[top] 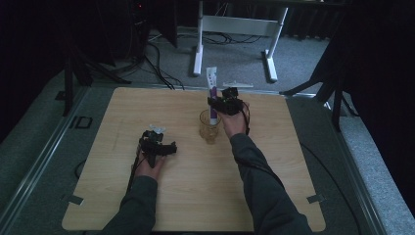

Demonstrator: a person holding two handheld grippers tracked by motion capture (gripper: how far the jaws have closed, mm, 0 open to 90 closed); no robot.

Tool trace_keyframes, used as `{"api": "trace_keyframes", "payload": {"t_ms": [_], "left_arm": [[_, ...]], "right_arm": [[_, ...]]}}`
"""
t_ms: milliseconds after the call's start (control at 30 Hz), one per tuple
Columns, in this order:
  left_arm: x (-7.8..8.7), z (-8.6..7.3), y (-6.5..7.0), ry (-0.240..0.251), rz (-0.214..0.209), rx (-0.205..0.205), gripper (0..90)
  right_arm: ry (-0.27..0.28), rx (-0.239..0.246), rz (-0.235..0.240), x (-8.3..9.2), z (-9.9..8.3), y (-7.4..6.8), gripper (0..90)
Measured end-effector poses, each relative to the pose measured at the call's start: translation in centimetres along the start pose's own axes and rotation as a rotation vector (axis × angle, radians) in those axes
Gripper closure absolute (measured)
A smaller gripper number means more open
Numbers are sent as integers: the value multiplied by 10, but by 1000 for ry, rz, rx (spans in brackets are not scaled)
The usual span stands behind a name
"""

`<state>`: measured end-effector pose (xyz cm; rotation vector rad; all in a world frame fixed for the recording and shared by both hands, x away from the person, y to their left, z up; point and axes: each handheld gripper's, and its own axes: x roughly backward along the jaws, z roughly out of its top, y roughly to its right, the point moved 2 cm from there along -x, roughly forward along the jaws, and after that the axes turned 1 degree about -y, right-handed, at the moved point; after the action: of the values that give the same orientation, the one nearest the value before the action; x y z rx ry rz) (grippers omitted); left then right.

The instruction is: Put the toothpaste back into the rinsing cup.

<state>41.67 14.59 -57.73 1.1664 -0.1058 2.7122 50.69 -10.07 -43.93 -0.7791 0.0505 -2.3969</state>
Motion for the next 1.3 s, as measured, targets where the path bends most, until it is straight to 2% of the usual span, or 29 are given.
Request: {"api": "trace_keyframes", "payload": {"t_ms": [433,767,867,900,967,1000,1067,1300], "left_arm": [[0,0,0,-1,0,-1,101],[0,0,0,-1,0,-1,101],[0,0,0,0,-2,-2,102],[0,0,0,-1,-2,-2,103],[0,0,0,-2,-3,-4,103],[0,0,0,-1,-3,-3,103],[0,0,0,-1,-2,-2,103],[0,0,0,-1,-2,-1,103]], "right_arm": [[-20,9,-8,-4,-11,1,669],[-93,60,-28,-14,-30,-3,652],[-121,56,-24,-17,-38,-2,598],[-122,47,-9,-17,-41,-1,592],[-122,38,2,-16,-42,0,576],[-123,33,10,-13,-43,1,530],[-117,42,13,-9,-43,2,504],[-82,28,28,9,-46,7,461]]}}
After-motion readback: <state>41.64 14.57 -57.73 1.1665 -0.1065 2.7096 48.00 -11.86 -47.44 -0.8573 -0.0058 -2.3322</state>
